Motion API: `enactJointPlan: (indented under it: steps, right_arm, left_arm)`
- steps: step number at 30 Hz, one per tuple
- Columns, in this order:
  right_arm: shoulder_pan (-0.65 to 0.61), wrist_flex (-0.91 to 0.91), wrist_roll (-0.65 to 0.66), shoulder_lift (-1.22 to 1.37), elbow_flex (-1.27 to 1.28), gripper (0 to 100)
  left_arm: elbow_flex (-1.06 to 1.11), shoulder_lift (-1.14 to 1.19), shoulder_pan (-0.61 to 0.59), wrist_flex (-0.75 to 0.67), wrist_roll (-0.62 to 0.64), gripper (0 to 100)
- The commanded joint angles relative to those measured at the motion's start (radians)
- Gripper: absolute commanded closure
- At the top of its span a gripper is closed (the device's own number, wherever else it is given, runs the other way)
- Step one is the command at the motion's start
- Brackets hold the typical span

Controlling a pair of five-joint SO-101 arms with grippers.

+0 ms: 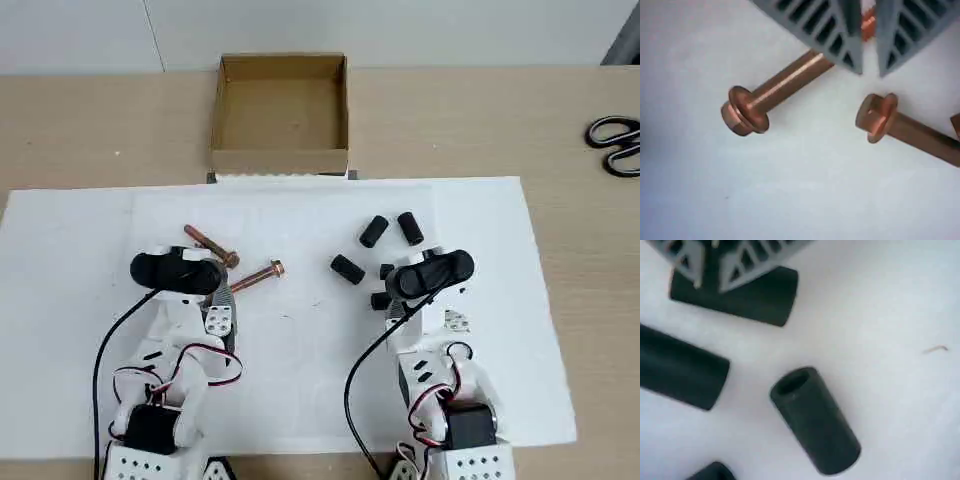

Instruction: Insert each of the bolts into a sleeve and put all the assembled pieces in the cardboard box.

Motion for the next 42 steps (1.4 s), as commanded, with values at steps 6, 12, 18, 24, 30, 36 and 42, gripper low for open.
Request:
enactJointPlan:
  steps: [6, 12, 18, 24, 30, 36, 42]
  right_arm:
    - [0.005, -0.018, -0.003, -0.015, 0.014, 99.5]
    - [0.005, -0.018, -0.003, -0.015, 0.014, 99.5]
    - [0.005, -0.018, -0.003, -0.015, 0.014, 99.5]
    - [0.005, -0.018, -0.003, -0.015, 0.014, 99.5]
    - [0.005, -0.018, -0.003, -0.015, 0.014, 99.5]
    - [-0.053, -0.018, -0.003, -0.015, 0.014, 99.5]
    - [-0.067, -0.018, -0.003, -0.015, 0.014, 99.5]
  left_arm:
    - [-0.004, -0.008, -0.006, -0.002, 0.000, 99]
    - [-0.004, -0.008, -0.006, -0.002, 0.000, 99]
    - [-0.004, -0.008, -0.006, -0.002, 0.000, 99]
    - [-0.004, -0.008, -0.006, -0.002, 0.000, 99]
    - [-0.004, -0.008, -0.006, -0.002, 0.000, 99]
    - [-0.004, -0.008, -0.006, -0.002, 0.000, 99]
    - [-0.004, -0.008, -0.006, -0.002, 0.000, 99]
